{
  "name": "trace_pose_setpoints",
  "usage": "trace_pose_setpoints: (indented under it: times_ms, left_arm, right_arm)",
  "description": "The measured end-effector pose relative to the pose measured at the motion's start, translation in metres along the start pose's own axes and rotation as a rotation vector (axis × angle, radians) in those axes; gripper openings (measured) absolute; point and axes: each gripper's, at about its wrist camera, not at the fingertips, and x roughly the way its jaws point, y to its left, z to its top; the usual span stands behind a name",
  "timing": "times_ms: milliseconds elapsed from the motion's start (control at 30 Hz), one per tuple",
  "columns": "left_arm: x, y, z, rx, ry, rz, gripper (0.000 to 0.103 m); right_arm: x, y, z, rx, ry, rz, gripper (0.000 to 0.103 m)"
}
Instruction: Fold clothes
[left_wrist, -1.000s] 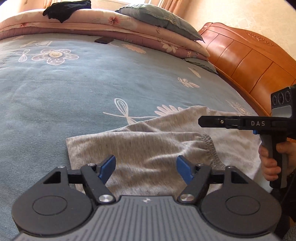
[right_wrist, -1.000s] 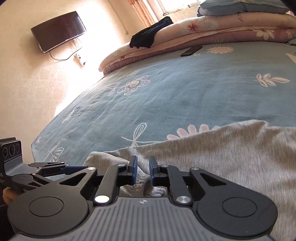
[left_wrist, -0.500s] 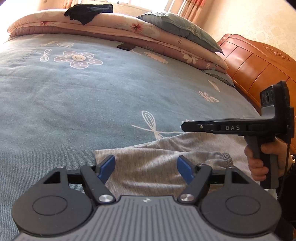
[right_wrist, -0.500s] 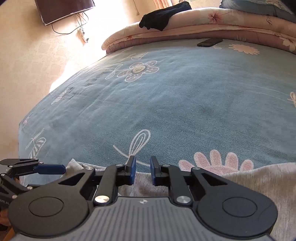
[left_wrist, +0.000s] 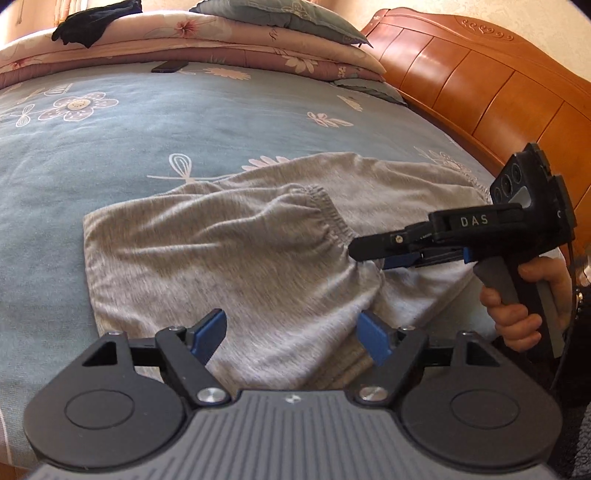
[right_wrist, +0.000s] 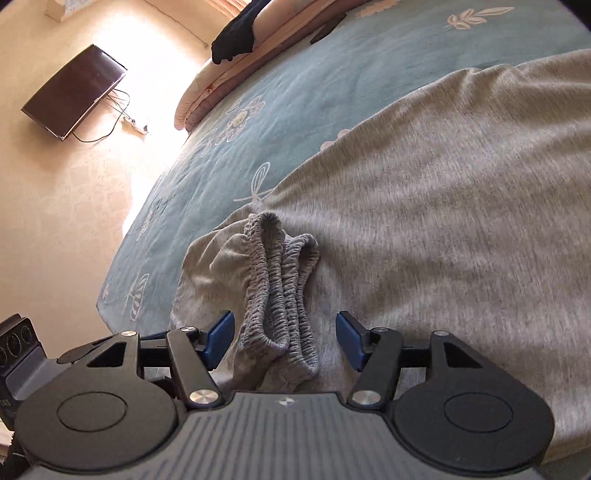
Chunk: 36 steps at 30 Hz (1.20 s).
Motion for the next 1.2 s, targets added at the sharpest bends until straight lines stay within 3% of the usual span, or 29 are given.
trace_pose_setpoints:
  times_ms: [67, 100, 133, 233, 400, 533, 700, 800, 900, 967, 1067, 1100, 1200]
  left_arm:
    - [0.005, -0.003, -0.01, -0.02, 0.048, -0.017, 0.078]
    - [0.006, -0.005, -0.014, -0.024, 0.064, -0.019, 0.078]
    - [0.005, -0.007, -0.016, -0.015, 0.062, -0.01, 0.078]
    - [-0.006, -0.01, -0.016, -0.018, 0.051, -0.007, 0.078]
    - [-0.015, -0.01, -0.014, -0.011, 0.03, -0.01, 0.08]
    - [-0.005, -0.005, -0.02, -0.043, 0.09, -0.003, 0.08]
    - [-0.022, -0.018, -0.01, 0.021, 0.005, -0.044, 0.081]
    - [-0.014, -0.027, 0.002, 0.056, -0.021, -0.041, 0.082]
    - [0.017, -0.033, 0.002, 0.067, 0.069, -0.063, 0.082]
    - [0.027, -0.037, -0.007, 0.096, 0.126, -0.049, 0.082]
    - [0.007, -0.049, -0.007, 0.207, 0.102, -0.031, 0.082]
    - [-0.003, -0.05, -0.002, 0.22, 0.083, -0.034, 0.082]
    - [-0.025, -0.043, 0.027, 0.2, -0.007, -0.033, 0.087]
  right_arm:
    - [0.003, 0.006, -0.003, -0.024, -0.015, -0.01, 0.062]
    - [0.005, 0.011, -0.004, -0.062, -0.008, -0.03, 0.041]
    - [0.006, 0.017, -0.005, -0.096, -0.003, -0.048, 0.03]
    - [-0.002, 0.03, -0.009, -0.153, -0.015, -0.064, 0.025]
    - [-0.018, 0.032, -0.011, -0.135, -0.042, -0.062, 0.025]
    - [-0.013, 0.02, -0.017, -0.075, -0.028, -0.114, 0.038]
    - [-0.036, 0.034, -0.015, -0.154, -0.124, -0.113, 0.039]
    - [-0.039, 0.04, -0.01, -0.165, -0.14, -0.095, 0.042]
    - [-0.038, 0.044, -0.013, -0.186, -0.137, -0.084, 0.051]
    - [-0.038, 0.045, -0.018, -0.22, -0.132, -0.111, 0.052]
    - [-0.044, 0.045, -0.025, -0.278, -0.14, -0.155, 0.06]
    - [-0.047, 0.044, -0.027, -0.297, -0.15, -0.165, 0.069]
    - [-0.054, 0.039, -0.028, -0.344, -0.192, -0.21, 0.077]
